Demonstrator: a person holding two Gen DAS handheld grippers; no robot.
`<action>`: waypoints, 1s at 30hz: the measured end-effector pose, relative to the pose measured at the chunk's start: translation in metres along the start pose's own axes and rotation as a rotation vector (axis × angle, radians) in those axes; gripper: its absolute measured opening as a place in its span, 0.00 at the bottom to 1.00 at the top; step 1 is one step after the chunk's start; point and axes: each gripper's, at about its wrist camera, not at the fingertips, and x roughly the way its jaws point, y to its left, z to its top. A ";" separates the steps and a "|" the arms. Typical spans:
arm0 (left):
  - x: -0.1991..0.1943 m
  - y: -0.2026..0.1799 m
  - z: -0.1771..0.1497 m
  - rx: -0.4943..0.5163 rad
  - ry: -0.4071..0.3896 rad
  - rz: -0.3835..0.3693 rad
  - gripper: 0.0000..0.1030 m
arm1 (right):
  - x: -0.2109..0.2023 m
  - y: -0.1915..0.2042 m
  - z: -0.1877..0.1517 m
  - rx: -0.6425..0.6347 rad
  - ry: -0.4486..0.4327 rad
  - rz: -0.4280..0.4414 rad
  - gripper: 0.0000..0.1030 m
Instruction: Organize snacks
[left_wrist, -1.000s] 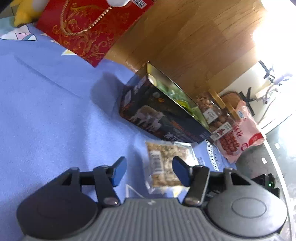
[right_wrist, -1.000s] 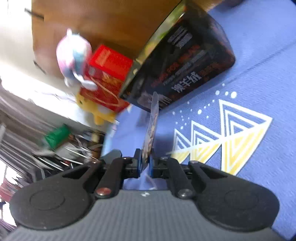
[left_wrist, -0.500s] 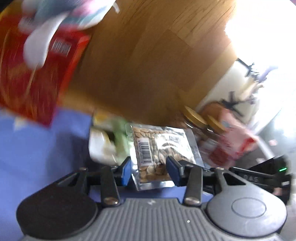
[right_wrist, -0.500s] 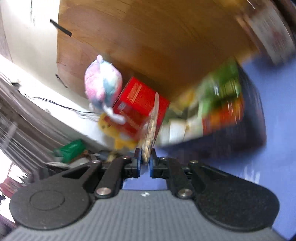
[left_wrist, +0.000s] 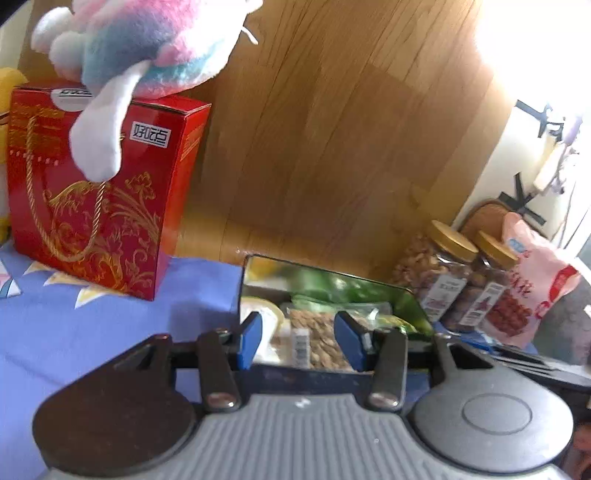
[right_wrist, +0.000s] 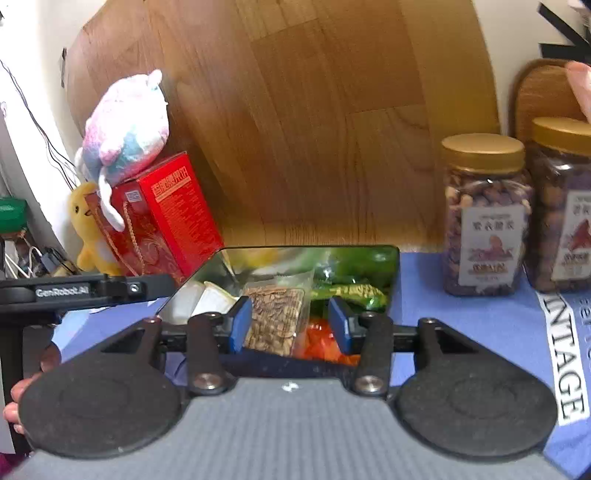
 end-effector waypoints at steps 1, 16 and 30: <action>-0.004 -0.003 -0.004 -0.005 0.002 0.000 0.43 | 0.000 -0.001 -0.002 0.002 0.002 -0.006 0.47; -0.056 -0.028 -0.090 0.066 0.076 0.051 0.46 | 0.004 0.011 0.004 0.077 0.076 0.025 0.22; -0.063 -0.047 -0.141 0.146 0.117 0.114 0.49 | -0.089 0.034 -0.110 0.151 0.046 -0.040 0.43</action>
